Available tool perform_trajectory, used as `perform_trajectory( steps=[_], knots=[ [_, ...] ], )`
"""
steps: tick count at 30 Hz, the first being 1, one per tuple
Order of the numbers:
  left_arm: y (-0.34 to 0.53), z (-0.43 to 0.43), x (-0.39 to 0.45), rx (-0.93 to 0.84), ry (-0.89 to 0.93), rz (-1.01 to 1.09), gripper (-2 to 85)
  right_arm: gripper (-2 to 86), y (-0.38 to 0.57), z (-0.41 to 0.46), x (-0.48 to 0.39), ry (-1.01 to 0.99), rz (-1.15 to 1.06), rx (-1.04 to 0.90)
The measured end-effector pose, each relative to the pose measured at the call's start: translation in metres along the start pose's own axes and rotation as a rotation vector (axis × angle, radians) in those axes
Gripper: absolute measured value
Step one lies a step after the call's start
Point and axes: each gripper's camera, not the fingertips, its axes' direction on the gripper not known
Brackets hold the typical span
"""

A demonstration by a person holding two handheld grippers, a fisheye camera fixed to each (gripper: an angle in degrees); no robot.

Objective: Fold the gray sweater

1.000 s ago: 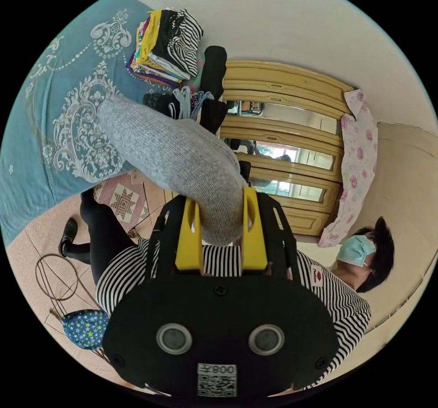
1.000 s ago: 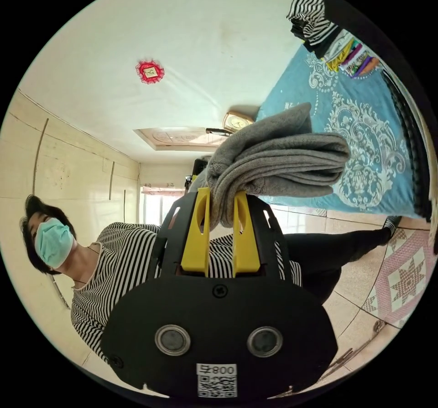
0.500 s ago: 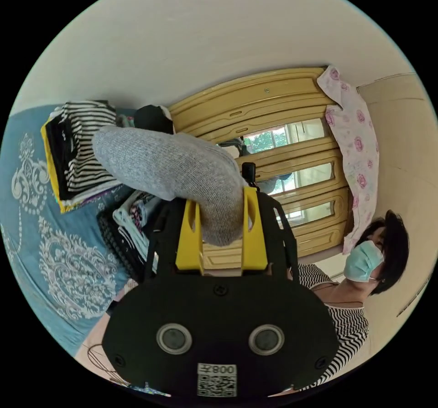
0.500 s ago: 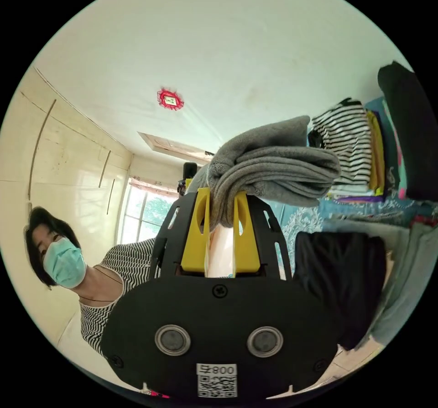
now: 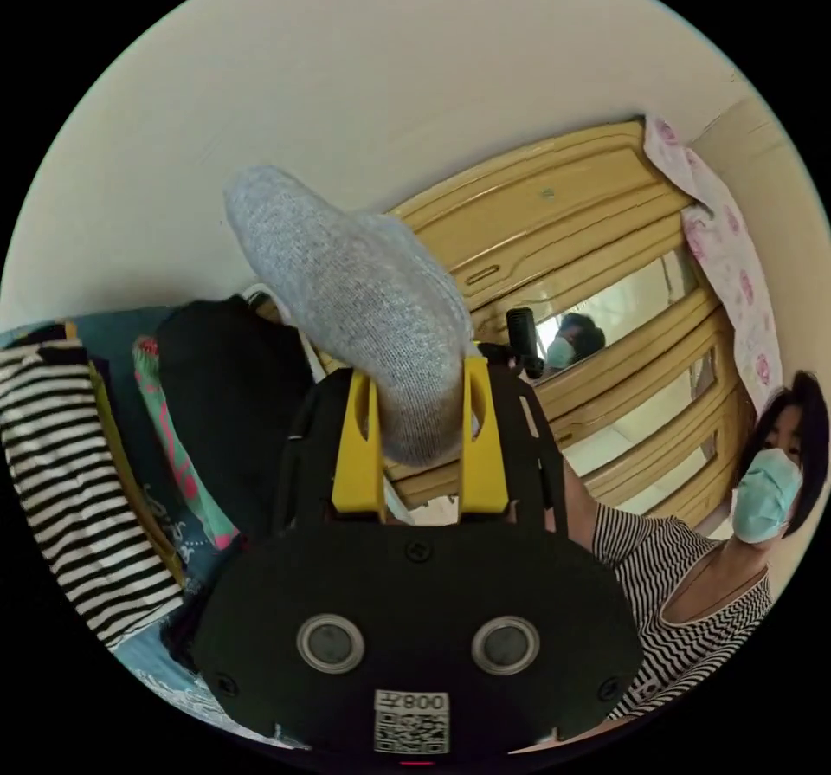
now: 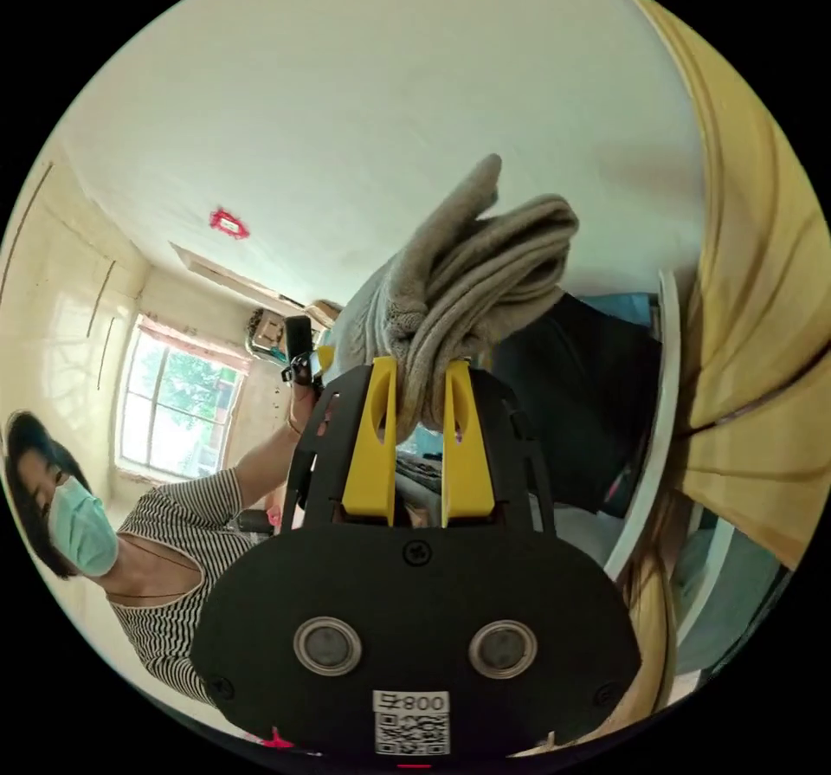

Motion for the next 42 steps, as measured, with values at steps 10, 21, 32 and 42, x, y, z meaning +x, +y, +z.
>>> perform_trajectory(
  steps=[10,21,32,42],
  knots=[
    [0.078,0.128,-0.109,-0.120,-0.130,-0.371,14.9,8.8,0.026,0.109,0.122,0.163,0.289,-0.201],
    [0.086,0.091,-0.043,0.043,-0.286,-0.255,11.3,3.1,0.025,0.094,-0.046,0.503,0.009,0.111],
    [0.043,0.202,-0.032,-0.298,-0.592,-0.003,0.6,0.3,-0.062,0.203,-0.022,0.523,-0.018,-0.131],
    [0.137,0.117,0.040,-0.117,-0.462,0.083,0.4,6.6,0.057,0.175,-0.061,0.522,0.019,0.016]
  ],
)
